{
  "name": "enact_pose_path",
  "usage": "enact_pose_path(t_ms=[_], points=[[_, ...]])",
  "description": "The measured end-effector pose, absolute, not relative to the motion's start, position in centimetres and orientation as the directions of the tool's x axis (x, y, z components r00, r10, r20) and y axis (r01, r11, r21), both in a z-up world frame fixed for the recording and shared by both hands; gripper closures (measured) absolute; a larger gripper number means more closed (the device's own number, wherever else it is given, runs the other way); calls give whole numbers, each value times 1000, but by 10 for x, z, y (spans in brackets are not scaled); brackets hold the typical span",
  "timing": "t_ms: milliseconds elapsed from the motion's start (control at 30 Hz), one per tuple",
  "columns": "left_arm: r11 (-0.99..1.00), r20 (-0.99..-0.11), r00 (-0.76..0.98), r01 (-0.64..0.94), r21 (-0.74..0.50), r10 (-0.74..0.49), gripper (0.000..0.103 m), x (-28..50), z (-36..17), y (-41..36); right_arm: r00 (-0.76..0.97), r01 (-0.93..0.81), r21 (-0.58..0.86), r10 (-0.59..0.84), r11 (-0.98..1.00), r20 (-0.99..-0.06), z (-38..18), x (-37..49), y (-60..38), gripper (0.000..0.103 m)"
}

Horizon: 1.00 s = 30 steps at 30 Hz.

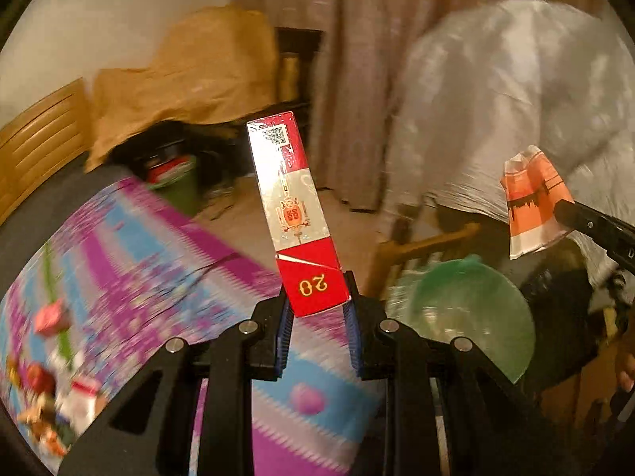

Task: Collect trash
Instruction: 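Carry both items to the green bin and open both grippers over it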

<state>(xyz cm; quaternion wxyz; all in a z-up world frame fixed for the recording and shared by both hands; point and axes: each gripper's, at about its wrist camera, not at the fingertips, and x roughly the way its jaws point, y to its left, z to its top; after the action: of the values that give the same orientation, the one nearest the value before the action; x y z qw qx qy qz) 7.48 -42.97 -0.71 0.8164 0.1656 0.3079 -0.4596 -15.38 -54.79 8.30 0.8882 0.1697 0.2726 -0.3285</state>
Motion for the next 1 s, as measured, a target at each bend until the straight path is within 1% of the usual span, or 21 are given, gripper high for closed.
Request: enact_pose_path(t_ms=[133, 300, 467, 667, 1000], points=[[435, -666, 325, 900, 1, -672, 81, 54, -15, -472, 562, 745, 85, -553, 662, -615, 70, -179, -569, 91], [357, -687, 264, 934, 6, -677, 81, 30, -29, -506, 511, 782, 66, -576, 620, -638, 42, -200, -581, 91], [315, -703, 245, 949, 32, -667, 81, 20, -42, -522, 488, 792, 66, -564, 607, -666, 17, -202, -589, 91], [298, -730, 232, 954, 40, -643, 81, 11, -56, -536, 480, 798, 71, -559, 599, -676, -3, -206, -591, 91], [271, -752, 221, 961, 58, -621, 81, 1, -69, -550, 476, 801, 78, -553, 593, -684, -11, -208, -595, 91]])
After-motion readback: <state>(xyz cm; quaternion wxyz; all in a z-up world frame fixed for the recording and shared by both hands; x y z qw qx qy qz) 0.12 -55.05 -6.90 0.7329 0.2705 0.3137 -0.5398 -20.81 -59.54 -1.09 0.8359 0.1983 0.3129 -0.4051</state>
